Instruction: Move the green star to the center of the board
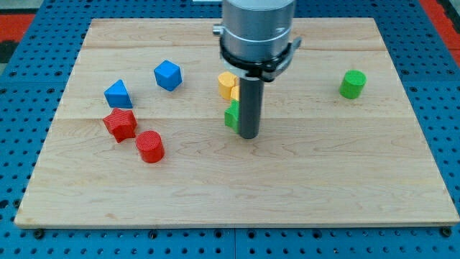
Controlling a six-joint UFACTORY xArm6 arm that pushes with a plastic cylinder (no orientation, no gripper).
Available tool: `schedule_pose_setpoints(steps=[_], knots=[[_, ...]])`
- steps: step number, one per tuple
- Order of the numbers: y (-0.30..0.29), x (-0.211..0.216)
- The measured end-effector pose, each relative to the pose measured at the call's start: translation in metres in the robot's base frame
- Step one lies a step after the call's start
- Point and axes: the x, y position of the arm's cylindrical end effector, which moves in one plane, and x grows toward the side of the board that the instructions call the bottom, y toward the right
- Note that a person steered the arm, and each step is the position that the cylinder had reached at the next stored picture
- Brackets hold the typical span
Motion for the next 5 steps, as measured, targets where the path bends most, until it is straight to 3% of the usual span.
schedule_pose_setpoints(steps=[2,3,4,5], knots=[[-0.066,0.001],[-0.066,0.001],[-0.094,-0.029],[-0.075,-0.064]])
